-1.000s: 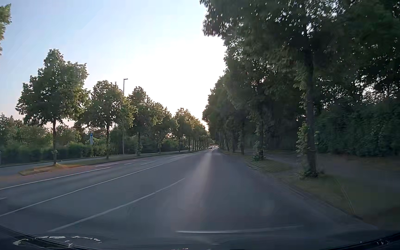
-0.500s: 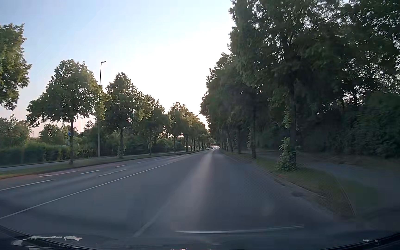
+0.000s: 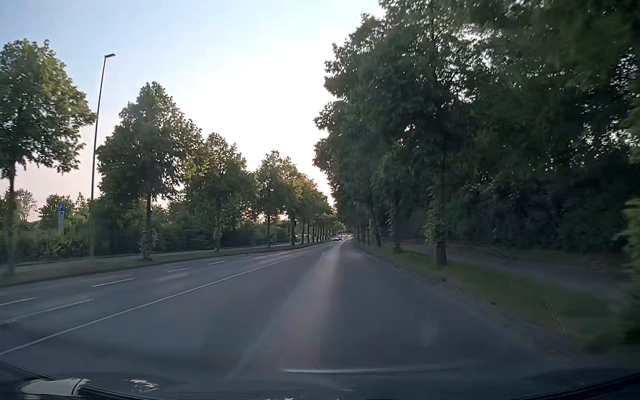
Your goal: Follow the waypoints while adhering to traffic rules and regulations
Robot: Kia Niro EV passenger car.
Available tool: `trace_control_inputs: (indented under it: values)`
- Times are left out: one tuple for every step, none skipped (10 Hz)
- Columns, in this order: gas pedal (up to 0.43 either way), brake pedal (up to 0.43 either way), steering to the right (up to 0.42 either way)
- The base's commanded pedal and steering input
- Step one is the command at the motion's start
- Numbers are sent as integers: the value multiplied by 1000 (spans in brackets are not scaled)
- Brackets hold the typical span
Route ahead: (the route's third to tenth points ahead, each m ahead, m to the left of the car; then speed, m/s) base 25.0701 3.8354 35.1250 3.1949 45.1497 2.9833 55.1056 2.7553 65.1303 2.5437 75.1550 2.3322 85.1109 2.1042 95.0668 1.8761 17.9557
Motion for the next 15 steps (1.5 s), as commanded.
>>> trace_control_inputs:
  values:
    - [169, 18, 0]
    - [169, 18, 0]
    - [169, 18, 0]
    - [169, 18, 0]
    - [169, 18, -1]
    - [169, 12, -2]
    - [169, 12, -4]
    - [169, 18, -4]
    - [169, 18, -4]
    - [169, 18, -4]
    - [169, 18, -3]
    - [169, 18, -3]
    - [169, 18, -2]
    - [169, 18, -2]
    - [169, 12, -1]
